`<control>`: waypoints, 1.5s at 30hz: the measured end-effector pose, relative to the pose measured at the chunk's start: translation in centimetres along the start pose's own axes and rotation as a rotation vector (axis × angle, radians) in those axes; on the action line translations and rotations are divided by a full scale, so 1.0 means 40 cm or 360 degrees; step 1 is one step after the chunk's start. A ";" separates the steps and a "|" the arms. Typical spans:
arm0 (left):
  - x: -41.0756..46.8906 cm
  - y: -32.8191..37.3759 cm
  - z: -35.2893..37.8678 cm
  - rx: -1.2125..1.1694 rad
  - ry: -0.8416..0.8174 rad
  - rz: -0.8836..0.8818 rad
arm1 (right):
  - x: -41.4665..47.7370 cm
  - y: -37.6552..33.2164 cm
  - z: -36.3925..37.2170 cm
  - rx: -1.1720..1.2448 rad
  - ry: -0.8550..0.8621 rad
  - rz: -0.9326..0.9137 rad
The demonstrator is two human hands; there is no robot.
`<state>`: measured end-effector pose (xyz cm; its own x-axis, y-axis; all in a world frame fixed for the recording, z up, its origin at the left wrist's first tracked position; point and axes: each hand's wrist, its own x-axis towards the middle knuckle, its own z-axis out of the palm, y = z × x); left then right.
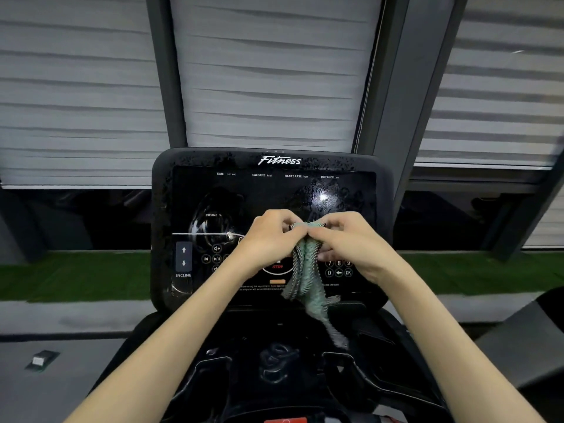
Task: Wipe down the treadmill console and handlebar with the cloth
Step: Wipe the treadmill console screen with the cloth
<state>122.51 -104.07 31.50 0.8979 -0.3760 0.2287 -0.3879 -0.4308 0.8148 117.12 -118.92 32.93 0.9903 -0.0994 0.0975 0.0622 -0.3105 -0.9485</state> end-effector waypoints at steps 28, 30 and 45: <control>-0.023 -0.050 -0.025 -0.1175 -0.0307 -0.0074 | -0.004 0.107 -0.054 0.0481 -0.0321 -0.0057; -0.024 -0.072 -0.010 -0.0767 -0.0384 0.0005 | 0.000 0.112 -0.056 0.0473 -0.0236 -0.0056; 0.027 -0.130 0.078 0.0365 -0.0288 0.0465 | -0.002 0.212 -0.102 0.0065 -0.0009 -0.0198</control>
<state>124.85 -104.78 25.85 0.7001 -0.6388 0.3189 -0.6757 -0.4485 0.5850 117.07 -125.40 26.12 0.9752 -0.0570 0.2137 0.1897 -0.2816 -0.9406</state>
